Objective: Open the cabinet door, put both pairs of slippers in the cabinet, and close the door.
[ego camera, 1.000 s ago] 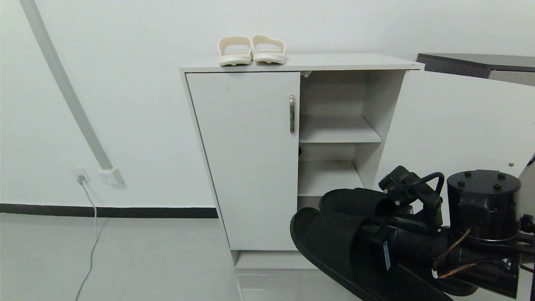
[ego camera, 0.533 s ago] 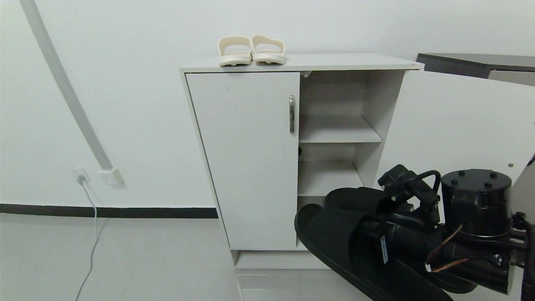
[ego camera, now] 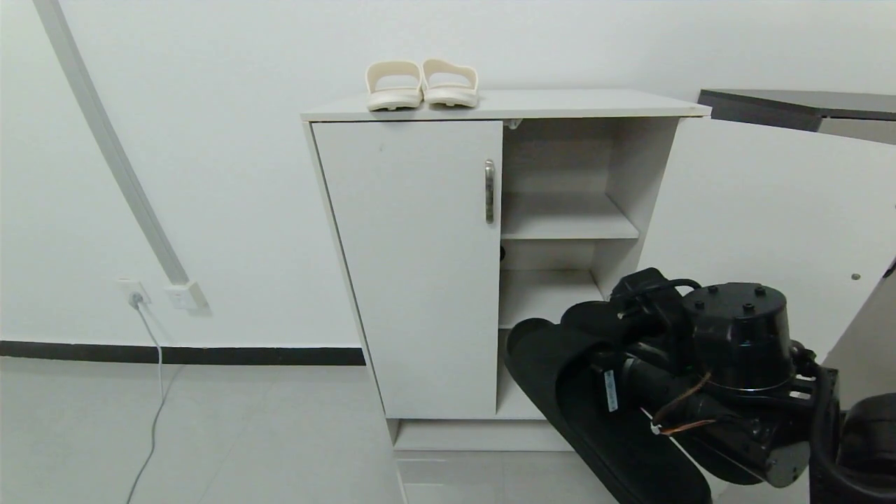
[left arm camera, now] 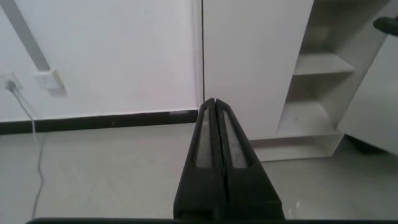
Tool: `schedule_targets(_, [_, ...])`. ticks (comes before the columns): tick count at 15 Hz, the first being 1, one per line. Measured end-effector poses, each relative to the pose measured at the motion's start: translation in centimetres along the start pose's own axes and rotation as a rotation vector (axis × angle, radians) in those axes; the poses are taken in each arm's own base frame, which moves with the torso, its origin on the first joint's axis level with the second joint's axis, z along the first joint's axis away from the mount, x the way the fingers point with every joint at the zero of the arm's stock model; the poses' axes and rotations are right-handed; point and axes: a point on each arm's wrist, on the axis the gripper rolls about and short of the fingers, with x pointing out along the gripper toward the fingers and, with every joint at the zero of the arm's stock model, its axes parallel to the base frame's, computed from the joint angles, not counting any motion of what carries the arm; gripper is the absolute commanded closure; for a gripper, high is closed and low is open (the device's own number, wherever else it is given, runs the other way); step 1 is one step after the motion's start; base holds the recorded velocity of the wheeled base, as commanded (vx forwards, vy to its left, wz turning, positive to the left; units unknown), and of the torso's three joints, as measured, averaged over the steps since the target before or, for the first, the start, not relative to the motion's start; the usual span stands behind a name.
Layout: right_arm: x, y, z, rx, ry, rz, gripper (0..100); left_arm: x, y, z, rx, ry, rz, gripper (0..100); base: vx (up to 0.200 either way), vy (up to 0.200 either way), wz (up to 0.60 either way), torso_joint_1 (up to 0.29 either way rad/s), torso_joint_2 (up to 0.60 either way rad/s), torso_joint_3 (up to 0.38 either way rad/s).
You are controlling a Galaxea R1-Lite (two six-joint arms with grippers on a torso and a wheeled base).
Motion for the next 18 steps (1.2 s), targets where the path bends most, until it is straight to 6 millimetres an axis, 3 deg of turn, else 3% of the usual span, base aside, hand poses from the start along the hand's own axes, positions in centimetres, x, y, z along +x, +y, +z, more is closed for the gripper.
schedule_targets(2, [0.6, 0.3, 0.4, 0.015, -0.037, -0.018, 100, 0.0, 0.0, 0.0, 0.032, 0.001, 0.0, 100, 0.0, 0.0, 0.0, 0.0, 0.0, 0.0])
schedule_targets(5, [1.7, 0.5, 0.7, 0.026, -0.072, -0.134, 100, 0.0, 0.5, -0.3, 0.097, 0.045, 0.208, 100, 0.0, 0.0, 0.0, 0.0, 0.0, 0.0])
schedule_targets(10, [5.2, 1.4, 0.6, 0.089, -0.12, -0.298, 100, -0.1, 0.4, -0.5, 0.066, 0.03, -0.041, 100, 0.0, 0.0, 0.0, 0.0, 0.0, 0.0])
schedule_targets(18, [10.0, 2.1, 0.4, 0.171, -0.152, -0.45, 100, -0.6, 0.5, -0.6, -0.005, -0.035, 0.05, 100, 0.0, 0.0, 0.0, 0.0, 0.0, 0.0])
